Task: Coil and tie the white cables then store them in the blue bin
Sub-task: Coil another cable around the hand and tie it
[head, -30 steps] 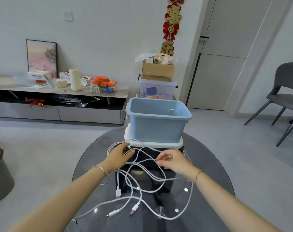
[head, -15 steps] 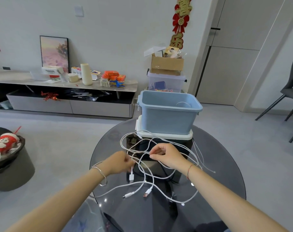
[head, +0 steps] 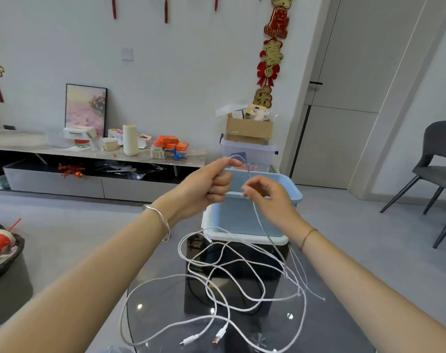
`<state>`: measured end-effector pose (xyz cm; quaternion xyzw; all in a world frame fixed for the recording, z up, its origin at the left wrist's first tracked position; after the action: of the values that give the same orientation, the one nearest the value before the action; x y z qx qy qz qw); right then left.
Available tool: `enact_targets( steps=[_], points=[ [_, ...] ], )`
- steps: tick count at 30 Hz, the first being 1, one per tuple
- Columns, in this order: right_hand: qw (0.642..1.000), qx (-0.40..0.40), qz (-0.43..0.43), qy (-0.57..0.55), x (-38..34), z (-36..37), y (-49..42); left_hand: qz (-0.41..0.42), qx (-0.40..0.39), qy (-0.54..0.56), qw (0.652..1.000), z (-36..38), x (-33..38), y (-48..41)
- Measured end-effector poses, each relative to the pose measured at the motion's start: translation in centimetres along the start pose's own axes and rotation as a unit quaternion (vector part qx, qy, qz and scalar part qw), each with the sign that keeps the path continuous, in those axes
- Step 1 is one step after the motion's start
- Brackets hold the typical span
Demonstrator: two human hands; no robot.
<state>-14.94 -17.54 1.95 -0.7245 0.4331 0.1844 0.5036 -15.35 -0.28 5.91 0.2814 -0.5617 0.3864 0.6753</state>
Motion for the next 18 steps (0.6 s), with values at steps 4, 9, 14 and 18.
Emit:
enact_targets(
  steps=[4, 9, 14, 18],
  points=[
    [0.993, 0.114, -0.043, -0.001, -2.1, -2.8, -2.9, 0.031, -0.043, -0.003, 0.999, 1.7, 4.4, -1.5],
    [0.995, 0.073, -0.060, 0.038, -4.8, -5.0, -6.2, 0.075, -0.090, 0.011, 0.993, 4.5, 9.2, -2.0],
    [0.999, 0.004, -0.024, -0.030, -7.8, -4.8, -7.3, 0.112, -0.128, 0.109, 0.979, 6.8, 12.5, -3.3],
    [0.995, -0.092, 0.048, 0.006, -9.0, -3.9, -6.2, 0.130, -0.101, 0.195, 0.967, 7.5, 12.6, -5.0]
  ],
)
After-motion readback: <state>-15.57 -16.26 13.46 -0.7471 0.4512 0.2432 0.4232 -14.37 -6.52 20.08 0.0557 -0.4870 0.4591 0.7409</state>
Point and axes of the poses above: each hand's wrist, its own y-axis away from the middle knuckle, its own z-axis out of the palm, x = y × z, the point moved 1 cm from there along -y, towards the middle knuckle, and after that the axes turned 4 degrees about -z, right-handed, at the moved point
